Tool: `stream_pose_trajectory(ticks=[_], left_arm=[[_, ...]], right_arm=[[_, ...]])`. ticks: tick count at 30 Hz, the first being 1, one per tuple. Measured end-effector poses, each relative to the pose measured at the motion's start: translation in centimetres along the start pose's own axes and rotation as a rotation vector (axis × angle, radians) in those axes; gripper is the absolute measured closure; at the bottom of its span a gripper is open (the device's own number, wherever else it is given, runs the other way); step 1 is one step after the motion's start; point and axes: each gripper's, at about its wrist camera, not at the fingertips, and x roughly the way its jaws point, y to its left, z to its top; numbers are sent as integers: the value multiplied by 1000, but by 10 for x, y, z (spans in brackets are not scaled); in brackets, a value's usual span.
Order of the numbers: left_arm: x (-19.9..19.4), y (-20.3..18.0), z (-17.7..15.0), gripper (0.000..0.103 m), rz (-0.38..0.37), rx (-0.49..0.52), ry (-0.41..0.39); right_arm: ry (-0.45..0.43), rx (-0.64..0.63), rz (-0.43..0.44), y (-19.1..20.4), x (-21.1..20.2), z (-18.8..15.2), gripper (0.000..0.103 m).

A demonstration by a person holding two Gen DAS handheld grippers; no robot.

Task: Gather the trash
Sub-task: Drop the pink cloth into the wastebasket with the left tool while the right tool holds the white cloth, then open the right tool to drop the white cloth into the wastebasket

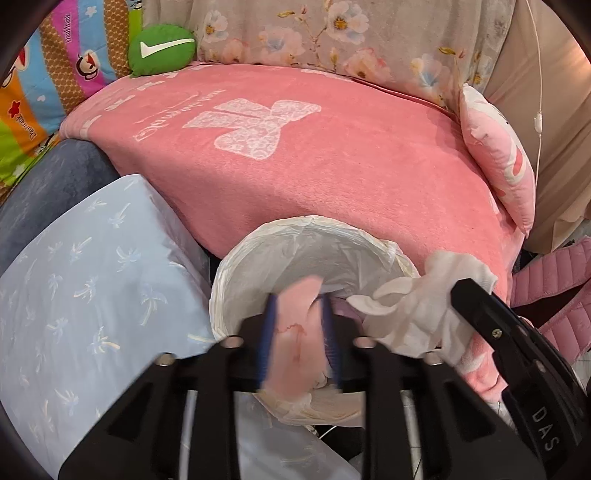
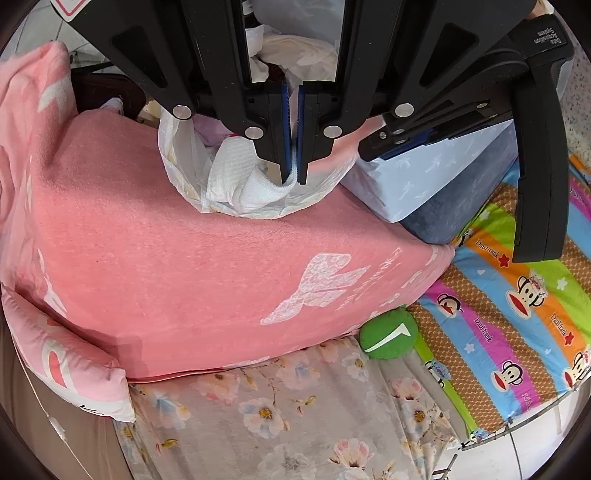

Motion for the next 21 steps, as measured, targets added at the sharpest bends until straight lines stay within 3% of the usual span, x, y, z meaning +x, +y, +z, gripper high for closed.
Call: stream_pose_trajectory(ticks=[1, 3, 15, 21], left_arm=[[-1, 1, 0, 52, 6, -7, -10], [-4, 2, -1, 47, 20, -10, -30], [-10, 19, -5, 47, 55, -19, -48], [-11, 30, -8, 45, 67, -40, -46]], right_arm=[[-1, 0, -1, 1, 0, 0, 100], [0, 0, -2, 1, 1, 1, 100], [10, -42, 13, 20, 10, 2, 100], [14, -57, 19, 30, 14, 3, 95]])
